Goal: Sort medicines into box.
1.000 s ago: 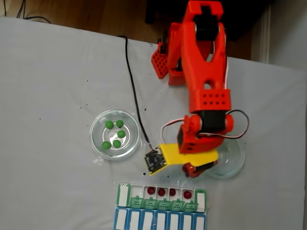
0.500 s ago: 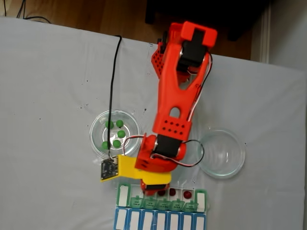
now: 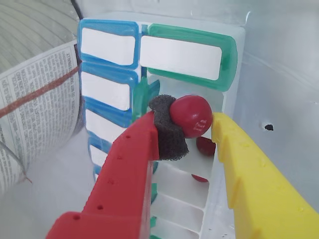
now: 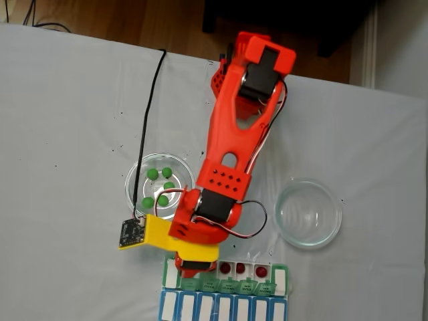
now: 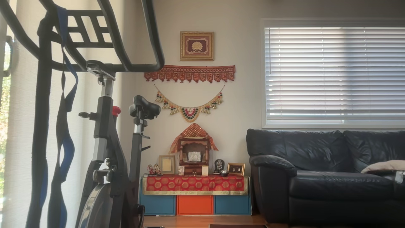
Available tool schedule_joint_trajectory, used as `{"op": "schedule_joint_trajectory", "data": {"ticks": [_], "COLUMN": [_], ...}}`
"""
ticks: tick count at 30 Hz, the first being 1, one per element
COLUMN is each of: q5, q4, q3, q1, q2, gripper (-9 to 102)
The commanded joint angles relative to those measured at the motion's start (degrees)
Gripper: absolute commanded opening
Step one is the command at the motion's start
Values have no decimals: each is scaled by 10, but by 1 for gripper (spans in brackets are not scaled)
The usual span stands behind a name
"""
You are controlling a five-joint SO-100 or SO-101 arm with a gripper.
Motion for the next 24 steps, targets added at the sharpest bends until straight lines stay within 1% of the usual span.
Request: {"op": "schedule_joint_trajectory", "data": {"ticks": [1, 3, 6, 15, 24], "q5": [3, 1, -9, -5, 4], "q4": [-10, 3, 47, 48, 47], "q3": [-56, -65, -103, -122, -97], "q1": [-11, -16, -25, -39, -71], "q2": [9, 1, -26, -55, -31], "gripper": [1, 1, 1, 1, 1]}}
